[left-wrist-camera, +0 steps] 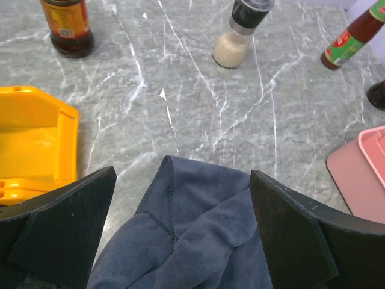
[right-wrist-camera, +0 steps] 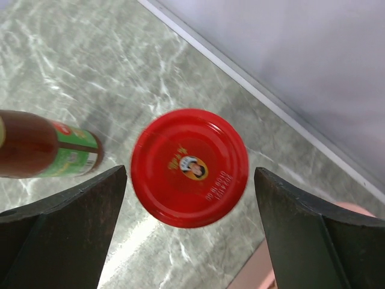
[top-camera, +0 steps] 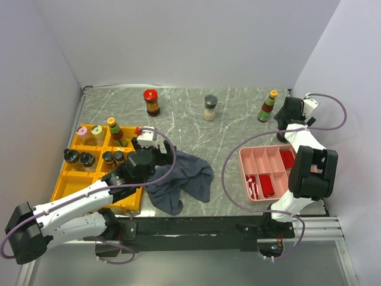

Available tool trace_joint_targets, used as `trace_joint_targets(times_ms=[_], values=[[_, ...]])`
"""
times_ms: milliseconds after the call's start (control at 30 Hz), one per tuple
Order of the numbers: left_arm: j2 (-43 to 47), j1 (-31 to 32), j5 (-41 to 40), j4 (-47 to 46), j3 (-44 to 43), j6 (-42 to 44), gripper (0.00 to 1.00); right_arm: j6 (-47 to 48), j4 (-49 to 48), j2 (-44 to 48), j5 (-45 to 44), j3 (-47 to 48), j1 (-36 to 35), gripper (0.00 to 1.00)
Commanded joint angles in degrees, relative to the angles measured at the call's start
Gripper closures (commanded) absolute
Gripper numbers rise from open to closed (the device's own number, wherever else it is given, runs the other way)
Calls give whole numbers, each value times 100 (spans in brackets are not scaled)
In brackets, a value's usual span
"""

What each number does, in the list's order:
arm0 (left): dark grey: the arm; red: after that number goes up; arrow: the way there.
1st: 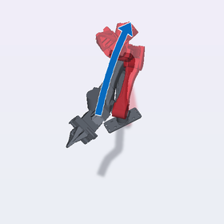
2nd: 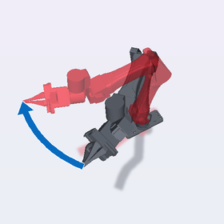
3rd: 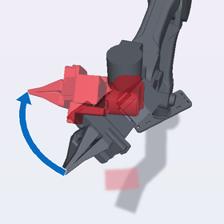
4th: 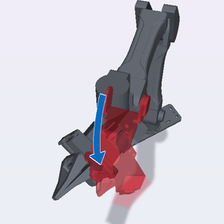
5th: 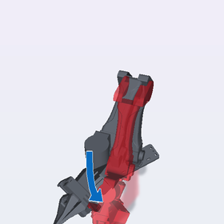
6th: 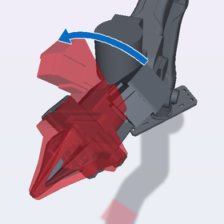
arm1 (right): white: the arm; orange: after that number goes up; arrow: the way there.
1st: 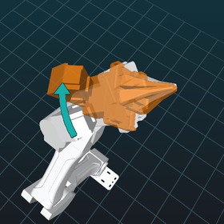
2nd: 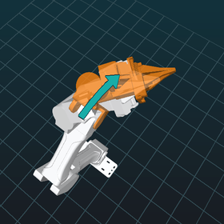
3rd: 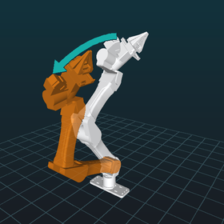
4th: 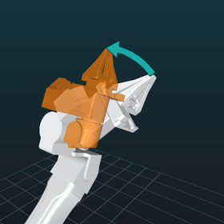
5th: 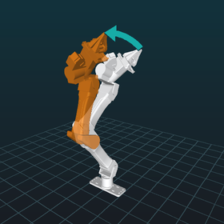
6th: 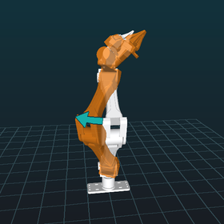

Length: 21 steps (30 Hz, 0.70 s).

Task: Organize the condiment bottles
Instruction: Move the bottle to the center of the board.

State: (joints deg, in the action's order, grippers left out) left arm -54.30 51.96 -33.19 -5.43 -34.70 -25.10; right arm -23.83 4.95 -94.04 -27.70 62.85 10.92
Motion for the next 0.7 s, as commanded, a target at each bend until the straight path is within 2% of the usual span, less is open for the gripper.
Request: trace_joint_targets(times_ms=[0,133,233,267,367,467,667], values=[[209,24,-267,-204,25,93,1,362,-477,18,195,60,86,7],[280,24,-477,-151,60,58,1,415,-460,-123,274,166,95,11],[332,33,-680,-151,86,40,1,493,-477,-36,318,131,86,21],[350,24,-489,-299,173,49,1,546,-477,52,388,79,77,27],[499,24,-14,-563,288,137,1,687,-608,219,432,8,-45,36],[579,24,348,-634,332,190,1,766,-548,333,476,-36,-256,42],[684,33,155,-494,305,129,1,775,-679,597,757,-316,-977,47]])
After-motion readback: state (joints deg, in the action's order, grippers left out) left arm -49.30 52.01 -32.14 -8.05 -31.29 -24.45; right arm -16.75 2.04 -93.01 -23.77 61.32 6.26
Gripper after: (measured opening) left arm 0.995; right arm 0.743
